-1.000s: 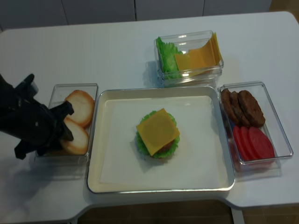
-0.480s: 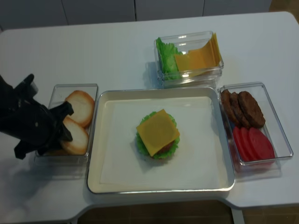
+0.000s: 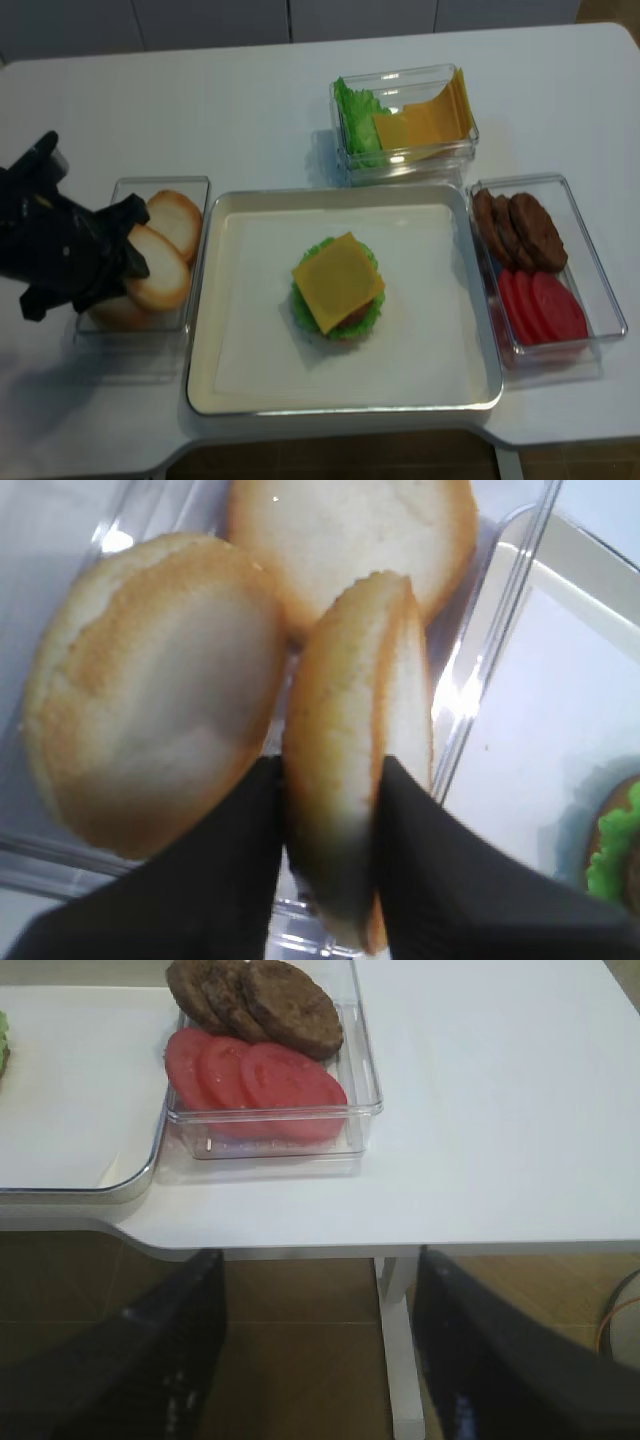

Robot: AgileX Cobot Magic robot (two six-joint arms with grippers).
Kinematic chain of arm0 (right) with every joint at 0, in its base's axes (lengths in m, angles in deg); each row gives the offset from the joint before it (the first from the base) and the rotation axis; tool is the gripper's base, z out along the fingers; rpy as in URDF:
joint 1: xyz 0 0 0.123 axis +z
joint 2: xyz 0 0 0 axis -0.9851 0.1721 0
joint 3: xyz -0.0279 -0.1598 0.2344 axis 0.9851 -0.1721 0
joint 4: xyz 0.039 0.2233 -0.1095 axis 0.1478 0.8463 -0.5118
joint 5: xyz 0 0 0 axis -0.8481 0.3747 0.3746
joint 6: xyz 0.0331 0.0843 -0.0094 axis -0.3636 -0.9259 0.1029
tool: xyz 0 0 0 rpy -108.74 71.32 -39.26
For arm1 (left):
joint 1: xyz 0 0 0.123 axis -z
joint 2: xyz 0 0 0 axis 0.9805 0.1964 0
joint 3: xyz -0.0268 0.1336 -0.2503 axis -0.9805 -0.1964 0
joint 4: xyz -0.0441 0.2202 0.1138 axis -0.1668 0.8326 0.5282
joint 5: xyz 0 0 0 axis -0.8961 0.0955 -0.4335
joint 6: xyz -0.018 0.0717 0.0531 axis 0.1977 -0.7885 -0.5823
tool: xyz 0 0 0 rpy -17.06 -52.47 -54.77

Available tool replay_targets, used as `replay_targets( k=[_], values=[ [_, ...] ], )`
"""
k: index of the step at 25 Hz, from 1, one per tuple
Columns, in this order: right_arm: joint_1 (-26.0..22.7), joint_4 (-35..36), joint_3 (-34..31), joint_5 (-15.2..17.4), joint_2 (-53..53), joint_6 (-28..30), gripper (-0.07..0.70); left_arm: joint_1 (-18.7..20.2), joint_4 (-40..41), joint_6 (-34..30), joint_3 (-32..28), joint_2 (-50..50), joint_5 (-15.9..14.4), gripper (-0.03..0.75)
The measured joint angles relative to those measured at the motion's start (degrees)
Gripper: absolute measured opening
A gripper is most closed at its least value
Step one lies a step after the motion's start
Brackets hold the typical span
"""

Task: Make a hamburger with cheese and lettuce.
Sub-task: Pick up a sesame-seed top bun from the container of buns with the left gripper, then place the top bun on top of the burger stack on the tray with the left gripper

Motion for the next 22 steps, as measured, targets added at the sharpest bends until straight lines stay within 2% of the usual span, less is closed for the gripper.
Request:
replay_targets(
  k=[4,7,13,18,22],
  values=[
    [0.0,0.0,0.0,0.0,0.0,0.0,0.451,0.0,0.1,-1.4,0.0,-2.1,-0.2,0.197],
    [0.0,0.0,0.0,0.0,0.0,0.0,0.451,0.0,0.2,-5.0,0.1,-4.1,-1.2,0.197],
    [0.0,0.0,0.0,0.0,0.0,0.0,0.451,0.0,2.7,-7.9,2.5,-7.6,-4.2,0.197],
    [0.0,0.0,0.0,0.0,0.0,0.0,0.451,0.1,3.4,-10.0,7.1,-8.8,-8.0,0.197],
    [0.0,0.0,0.0,0.0,0.0,0.0,0.451,3.8,7.3,-10.8,11.1,-9.0,-10.9,0.197]
  ],
)
